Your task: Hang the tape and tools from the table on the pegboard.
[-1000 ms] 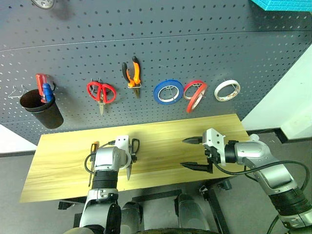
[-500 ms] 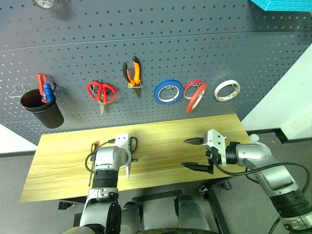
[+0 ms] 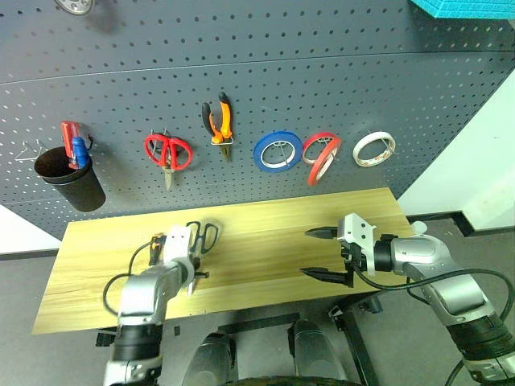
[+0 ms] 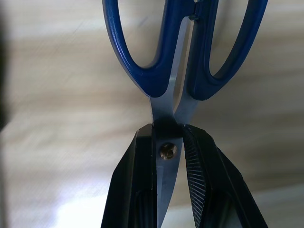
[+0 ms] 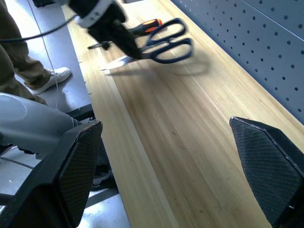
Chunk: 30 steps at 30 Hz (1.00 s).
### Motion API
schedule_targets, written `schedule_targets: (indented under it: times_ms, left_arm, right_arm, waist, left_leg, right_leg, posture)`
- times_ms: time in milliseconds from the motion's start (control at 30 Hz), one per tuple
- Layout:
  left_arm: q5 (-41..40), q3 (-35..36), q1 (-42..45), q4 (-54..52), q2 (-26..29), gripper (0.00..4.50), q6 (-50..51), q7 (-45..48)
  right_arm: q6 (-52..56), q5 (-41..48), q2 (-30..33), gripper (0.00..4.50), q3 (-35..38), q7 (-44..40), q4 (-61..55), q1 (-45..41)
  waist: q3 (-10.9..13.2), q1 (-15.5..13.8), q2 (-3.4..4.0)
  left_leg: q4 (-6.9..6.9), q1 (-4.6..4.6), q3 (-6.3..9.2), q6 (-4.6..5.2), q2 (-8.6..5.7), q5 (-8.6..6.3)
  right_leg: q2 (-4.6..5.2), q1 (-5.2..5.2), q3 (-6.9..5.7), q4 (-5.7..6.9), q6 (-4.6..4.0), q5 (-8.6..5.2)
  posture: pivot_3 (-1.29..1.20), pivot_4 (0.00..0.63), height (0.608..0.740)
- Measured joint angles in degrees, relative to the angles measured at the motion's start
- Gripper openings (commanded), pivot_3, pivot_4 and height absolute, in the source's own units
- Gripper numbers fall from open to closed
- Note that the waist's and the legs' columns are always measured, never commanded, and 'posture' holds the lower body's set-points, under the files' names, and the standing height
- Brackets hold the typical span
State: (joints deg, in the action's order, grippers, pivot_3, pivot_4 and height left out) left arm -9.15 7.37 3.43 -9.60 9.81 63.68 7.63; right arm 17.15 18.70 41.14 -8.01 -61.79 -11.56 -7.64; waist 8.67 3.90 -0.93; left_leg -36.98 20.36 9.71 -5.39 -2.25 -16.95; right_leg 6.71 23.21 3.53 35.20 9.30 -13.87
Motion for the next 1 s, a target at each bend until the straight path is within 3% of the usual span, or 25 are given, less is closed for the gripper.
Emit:
schedule_targets:
  times_ms: [267,567,833,1000]
  left_arm:
    - [-4.2,2.7,-10.9,-3.3,2.9,0.49,-23.0,11.0]
    - [-19.2,17.5,-16.5,-4.1,1.2,0.49,-45.3,23.4]
    - [-24.4,18.8,-13.3,-3.9,2.9,0.49,-49.6,26.5]
    - [-25.2,18.1,-9.4,-1.9,3.6,0.49,-50.5,26.8]
  right_arm:
    - [-1.4,-0.8,-0.3,4.5,-0.5,-0.5,1.1,-1.0]
    - [-3.5,-2.5,-0.3,4.5,-1.0,-1.6,2.8,-1.5]
    - [-3.9,-2.3,-1.1,4.5,-0.9,-1.8,3.1,-3.2]
    - [0.3,5.4,-2.8,4.5,2.8,-2.2,1.4,-5.2]
  waist:
    - [0.0,-0.7,0.0]
    - [0.0,-1.6,0.02]
    - [0.0,-1.4,0.02]
    - [0.0,-1.4,0.02]
  left_leg:
    - [-0.03,0.0,-0.03,0.01,0.01,-0.01]
    - [-0.09,0.01,-0.05,0.02,0.02,-0.01]
    - [-0.1,-0.01,-0.05,0.03,0.02,-0.01]
    - [-0.09,0.0,-0.04,0.03,0.02,-0.01]
  right_leg:
    - [0.01,-0.02,0.0,-0.03,-0.1,0.02]
    - [0.02,-0.08,0.0,-0.07,-0.33,-0.05]
    - [0.01,-0.08,0.0,-0.06,-0.33,-0.02]
    - [0.0,-0.07,0.0,-0.07,-0.2,0.06]
  posture:
    - [-0.1,0.118,0.738]
    - [-0.09,0.113,0.738]
    - [-0.1,0.11,0.738]
    - [-0.11,0.107,0.738]
